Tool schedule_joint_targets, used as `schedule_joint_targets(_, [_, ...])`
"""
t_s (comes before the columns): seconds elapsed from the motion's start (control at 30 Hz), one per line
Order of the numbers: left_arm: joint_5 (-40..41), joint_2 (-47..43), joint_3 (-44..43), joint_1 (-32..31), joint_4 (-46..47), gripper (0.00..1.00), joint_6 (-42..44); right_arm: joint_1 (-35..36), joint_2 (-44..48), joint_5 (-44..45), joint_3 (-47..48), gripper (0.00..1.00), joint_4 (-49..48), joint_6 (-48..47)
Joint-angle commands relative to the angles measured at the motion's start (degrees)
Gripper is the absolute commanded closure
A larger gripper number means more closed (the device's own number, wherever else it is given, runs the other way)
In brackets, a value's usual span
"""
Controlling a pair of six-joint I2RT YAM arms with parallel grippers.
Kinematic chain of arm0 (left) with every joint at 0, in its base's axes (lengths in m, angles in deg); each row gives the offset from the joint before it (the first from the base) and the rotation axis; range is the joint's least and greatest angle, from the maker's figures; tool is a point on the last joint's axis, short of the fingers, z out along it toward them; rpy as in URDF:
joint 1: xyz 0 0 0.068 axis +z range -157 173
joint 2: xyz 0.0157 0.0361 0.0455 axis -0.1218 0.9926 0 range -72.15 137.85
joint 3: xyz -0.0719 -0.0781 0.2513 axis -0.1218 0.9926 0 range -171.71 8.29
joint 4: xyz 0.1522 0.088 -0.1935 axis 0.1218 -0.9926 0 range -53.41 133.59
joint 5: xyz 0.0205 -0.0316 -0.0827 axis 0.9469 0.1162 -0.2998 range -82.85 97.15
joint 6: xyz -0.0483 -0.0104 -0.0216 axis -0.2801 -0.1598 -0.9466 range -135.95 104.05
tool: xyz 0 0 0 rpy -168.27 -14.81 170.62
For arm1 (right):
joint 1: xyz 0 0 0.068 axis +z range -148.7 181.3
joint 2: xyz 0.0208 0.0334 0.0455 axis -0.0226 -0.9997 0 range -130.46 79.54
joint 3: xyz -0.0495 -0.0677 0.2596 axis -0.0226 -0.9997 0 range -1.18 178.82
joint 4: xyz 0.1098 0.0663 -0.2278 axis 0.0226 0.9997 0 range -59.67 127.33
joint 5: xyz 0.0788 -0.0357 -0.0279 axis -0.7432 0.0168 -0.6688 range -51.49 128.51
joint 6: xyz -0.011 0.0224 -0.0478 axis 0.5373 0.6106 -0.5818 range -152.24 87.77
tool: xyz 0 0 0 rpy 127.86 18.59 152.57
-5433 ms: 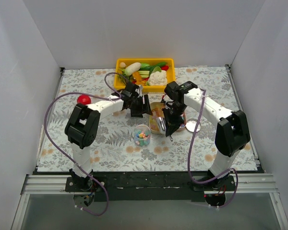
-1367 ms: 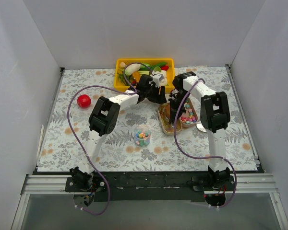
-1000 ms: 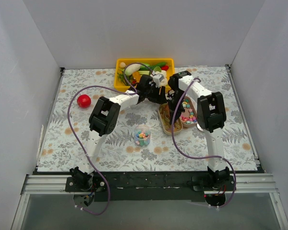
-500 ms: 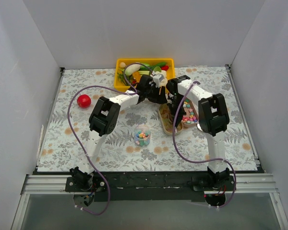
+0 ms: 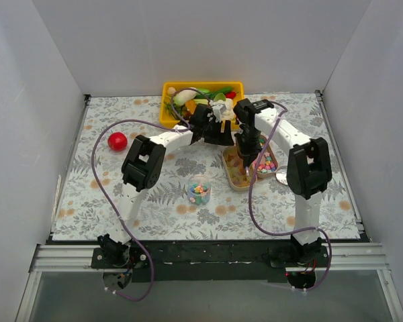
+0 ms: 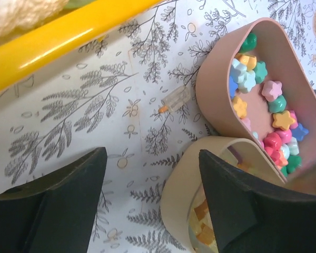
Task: Pack the candies
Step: Scoop the fake candies from the storage box, then place the fake candies in the packing bottle.
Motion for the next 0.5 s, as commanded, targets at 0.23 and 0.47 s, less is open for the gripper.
schedule_joint_targets(0.23, [4.4, -14.1, 4.8, 2.4, -2.6, 0.09, -2.0, 6.2, 16.2, -3.6, -2.4, 0.99, 3.5, 1.7])
schedule_joint_targets(0.47, [7.7, -21.3, 9.8, 4.5, -5.6, 0.02, -2.3, 8.8, 21.2, -7.5, -4.1, 0.99, 5.9, 1.9])
